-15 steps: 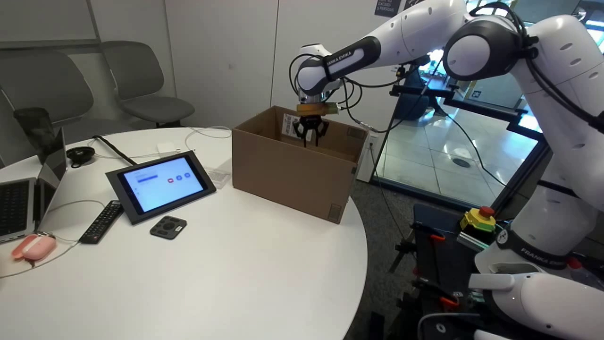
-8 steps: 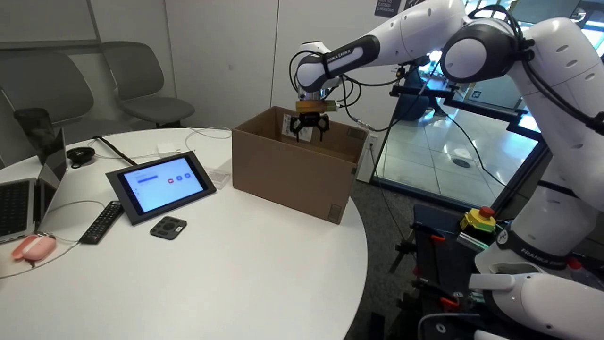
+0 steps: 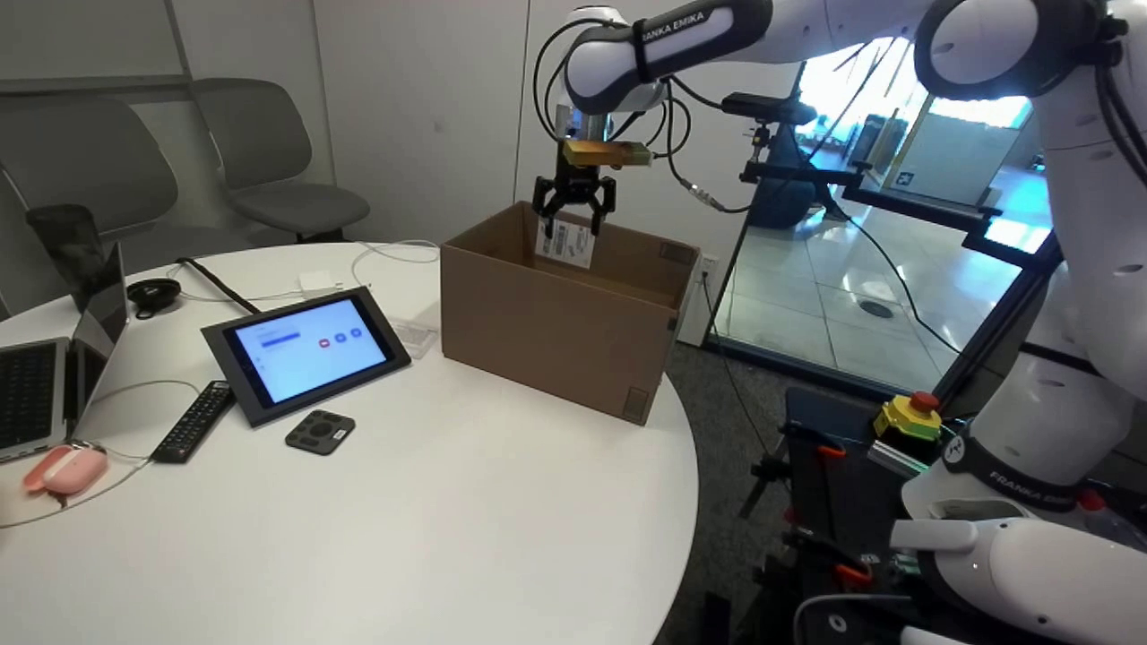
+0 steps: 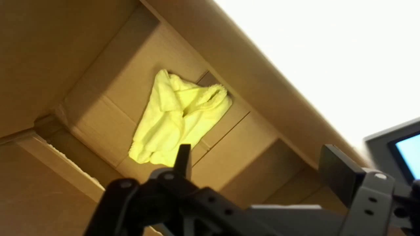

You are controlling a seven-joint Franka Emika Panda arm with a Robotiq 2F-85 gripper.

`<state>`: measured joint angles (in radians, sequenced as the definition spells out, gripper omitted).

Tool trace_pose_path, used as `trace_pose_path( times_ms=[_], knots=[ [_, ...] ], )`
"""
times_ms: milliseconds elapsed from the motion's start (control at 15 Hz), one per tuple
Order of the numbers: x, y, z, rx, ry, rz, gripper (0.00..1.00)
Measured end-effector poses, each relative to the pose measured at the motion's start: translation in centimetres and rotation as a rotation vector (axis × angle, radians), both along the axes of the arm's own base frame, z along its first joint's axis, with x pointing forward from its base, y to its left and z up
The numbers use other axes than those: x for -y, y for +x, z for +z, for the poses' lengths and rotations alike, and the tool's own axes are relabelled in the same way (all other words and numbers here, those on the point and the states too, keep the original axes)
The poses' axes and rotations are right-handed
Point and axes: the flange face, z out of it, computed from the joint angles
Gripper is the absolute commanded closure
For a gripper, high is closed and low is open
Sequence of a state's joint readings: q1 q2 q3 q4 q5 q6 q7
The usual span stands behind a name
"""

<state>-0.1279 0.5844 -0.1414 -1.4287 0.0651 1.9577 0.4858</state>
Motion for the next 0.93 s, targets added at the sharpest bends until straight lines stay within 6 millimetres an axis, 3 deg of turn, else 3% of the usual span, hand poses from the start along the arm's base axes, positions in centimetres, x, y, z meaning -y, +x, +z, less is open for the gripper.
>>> trace_pose_path(
  times_ms=[267,600,933],
  knots=[
    [-7.4,-2.9,4.5,0.002,0.041,0.22,0.0],
    [-15.8,-8.7,9.5,-0.02,0.091,0.495,0.0],
    [-20.9,-16.4,15.2,-0.028,0.116,0.765,0.0]
  ],
)
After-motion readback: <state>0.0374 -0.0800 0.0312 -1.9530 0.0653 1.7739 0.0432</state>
